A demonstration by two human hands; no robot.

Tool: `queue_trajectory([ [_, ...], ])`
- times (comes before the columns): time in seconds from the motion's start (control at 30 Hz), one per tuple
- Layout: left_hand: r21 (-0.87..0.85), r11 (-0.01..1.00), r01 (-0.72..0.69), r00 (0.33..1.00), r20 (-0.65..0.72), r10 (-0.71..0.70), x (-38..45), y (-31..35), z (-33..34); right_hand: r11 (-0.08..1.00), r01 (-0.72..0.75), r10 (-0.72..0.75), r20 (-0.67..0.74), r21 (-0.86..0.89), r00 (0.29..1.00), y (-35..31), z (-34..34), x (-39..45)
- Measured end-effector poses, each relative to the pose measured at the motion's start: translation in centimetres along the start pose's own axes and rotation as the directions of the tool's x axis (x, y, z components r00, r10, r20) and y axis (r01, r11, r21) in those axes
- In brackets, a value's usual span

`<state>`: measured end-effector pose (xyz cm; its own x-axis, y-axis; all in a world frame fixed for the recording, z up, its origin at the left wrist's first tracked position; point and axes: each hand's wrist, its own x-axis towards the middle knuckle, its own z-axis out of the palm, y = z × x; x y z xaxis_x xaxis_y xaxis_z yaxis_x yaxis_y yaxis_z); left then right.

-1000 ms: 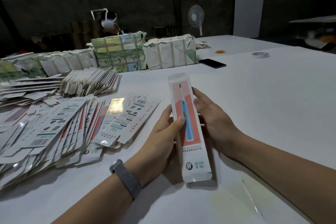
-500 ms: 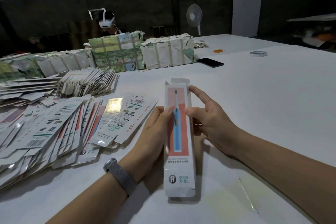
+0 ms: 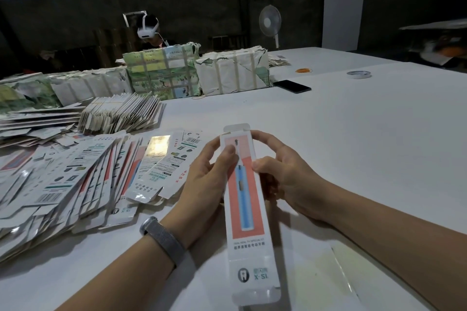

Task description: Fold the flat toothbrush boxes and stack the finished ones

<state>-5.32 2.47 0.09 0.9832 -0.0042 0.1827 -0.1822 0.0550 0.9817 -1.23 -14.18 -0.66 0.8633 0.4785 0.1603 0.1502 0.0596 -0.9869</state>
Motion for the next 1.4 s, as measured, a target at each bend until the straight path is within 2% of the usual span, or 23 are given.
queue_trajectory([
  [0.2, 0.000, 1.000, 0.009, 0.999, 0.034, -0.009, 0.0, 0.1, -0.1, 1.000, 0.021, -0.022, -0.017, -0.008, 1.000, 0.3, 0.1, 0.2],
  [0.4, 0.053, 0.999, -0.014, 0.997, 0.078, 0.010, 0.1, -0.2, 0.1, 0.998, 0.056, -0.055, -0.177, 0.001, 0.983, -0.1, 0.2, 0.3],
  [0.57, 0.085, 0.996, 0.030, 0.993, 0.107, -0.039, 0.1, -0.2, 0.0, 0.995, 0.100, -0.096, -0.259, 0.005, 0.961, -0.3, 0.2, 0.1],
  [0.77, 0.087, 0.993, 0.074, 0.993, 0.086, -0.082, 0.0, 0.0, 0.0, 0.988, 0.153, -0.140, -0.264, 0.029, 0.954, -0.4, 0.1, 0.2],
  [0.93, 0.062, 0.997, 0.055, 0.991, 0.117, -0.062, 0.0, 0.0, 0.0, 0.986, 0.166, -0.157, -0.260, 0.011, 0.953, -0.5, -0.1, 0.3],
  [1.4, 0.165, 0.985, 0.048, 0.976, 0.203, -0.082, -0.3, 0.7, 0.5, 0.998, 0.052, -0.063, -0.307, -0.042, 0.950, -0.6, 0.0, 0.6],
])
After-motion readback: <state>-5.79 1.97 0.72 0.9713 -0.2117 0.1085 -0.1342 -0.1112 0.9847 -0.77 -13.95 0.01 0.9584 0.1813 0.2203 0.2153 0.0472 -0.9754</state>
